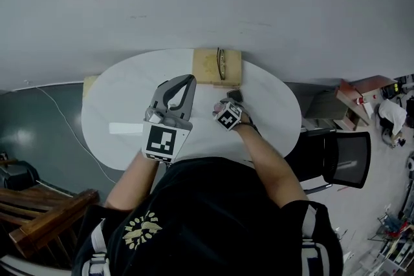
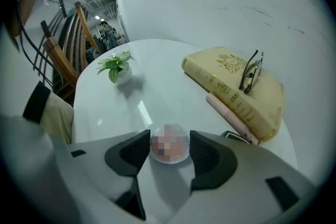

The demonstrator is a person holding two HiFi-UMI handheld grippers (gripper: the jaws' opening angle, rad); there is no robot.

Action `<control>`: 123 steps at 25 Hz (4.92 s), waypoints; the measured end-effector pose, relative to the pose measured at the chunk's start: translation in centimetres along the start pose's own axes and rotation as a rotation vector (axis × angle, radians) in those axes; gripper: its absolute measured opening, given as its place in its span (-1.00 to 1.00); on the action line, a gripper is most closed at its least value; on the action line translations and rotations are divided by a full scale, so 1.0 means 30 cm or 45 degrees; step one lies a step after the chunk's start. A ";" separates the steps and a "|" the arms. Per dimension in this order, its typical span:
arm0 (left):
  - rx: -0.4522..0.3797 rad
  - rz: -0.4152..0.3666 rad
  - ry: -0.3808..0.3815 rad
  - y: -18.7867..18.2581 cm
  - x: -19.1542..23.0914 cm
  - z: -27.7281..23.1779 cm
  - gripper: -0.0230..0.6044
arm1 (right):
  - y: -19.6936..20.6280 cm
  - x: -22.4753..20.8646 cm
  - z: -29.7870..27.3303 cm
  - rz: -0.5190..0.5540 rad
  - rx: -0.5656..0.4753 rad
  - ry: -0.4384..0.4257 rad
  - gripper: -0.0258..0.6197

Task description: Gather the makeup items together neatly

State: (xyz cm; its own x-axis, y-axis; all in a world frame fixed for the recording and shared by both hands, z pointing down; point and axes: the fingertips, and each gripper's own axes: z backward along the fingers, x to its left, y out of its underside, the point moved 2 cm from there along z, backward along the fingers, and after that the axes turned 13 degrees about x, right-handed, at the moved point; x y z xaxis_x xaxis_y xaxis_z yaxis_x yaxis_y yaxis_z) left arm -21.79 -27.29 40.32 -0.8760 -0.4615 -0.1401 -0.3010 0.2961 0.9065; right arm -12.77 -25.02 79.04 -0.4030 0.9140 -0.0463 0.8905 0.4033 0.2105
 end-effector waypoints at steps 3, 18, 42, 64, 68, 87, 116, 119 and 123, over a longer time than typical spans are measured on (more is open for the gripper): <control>-0.001 0.008 0.000 -0.009 -0.011 0.001 -0.89 | 0.008 0.032 0.033 0.009 -0.025 -0.016 -0.14; -0.069 -0.034 0.041 -0.170 -0.380 -0.029 -0.89 | 0.362 0.000 0.149 0.015 -0.019 -0.020 -0.14; -0.030 0.060 -0.125 -0.196 -0.652 -0.065 -0.89 | 0.870 -0.336 0.214 0.016 0.071 0.087 -0.14; 0.023 0.058 -0.093 -0.126 -0.468 -0.041 -0.89 | 0.594 -0.332 0.324 0.041 -0.170 0.029 -0.07; 0.011 0.060 -0.091 -0.128 -0.447 -0.031 -0.89 | 0.466 -0.264 0.293 0.116 -0.165 -0.007 -0.07; 0.052 0.138 -0.179 -0.024 -0.282 0.064 -0.89 | 0.159 -0.197 0.153 0.513 0.004 0.104 -0.05; 0.119 0.059 -0.156 -0.003 -0.349 0.106 -0.89 | 0.180 -0.212 0.042 0.414 0.132 0.118 0.02; 0.133 0.070 -0.155 0.010 -0.362 0.106 -0.89 | 0.206 -0.201 0.056 0.372 0.100 0.071 0.02; 0.123 0.070 -0.131 0.008 -0.395 0.091 -0.89 | 0.247 -0.186 0.079 0.327 0.055 0.012 0.02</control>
State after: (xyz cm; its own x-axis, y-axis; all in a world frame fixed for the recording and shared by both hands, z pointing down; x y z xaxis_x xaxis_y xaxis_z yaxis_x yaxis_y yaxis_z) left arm -12.49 -19.47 41.10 -0.9246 -0.3559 -0.1356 -0.2818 0.3997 0.8723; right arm -3.41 -27.04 78.54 -0.1644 0.9863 0.0122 0.9720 0.1599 0.1722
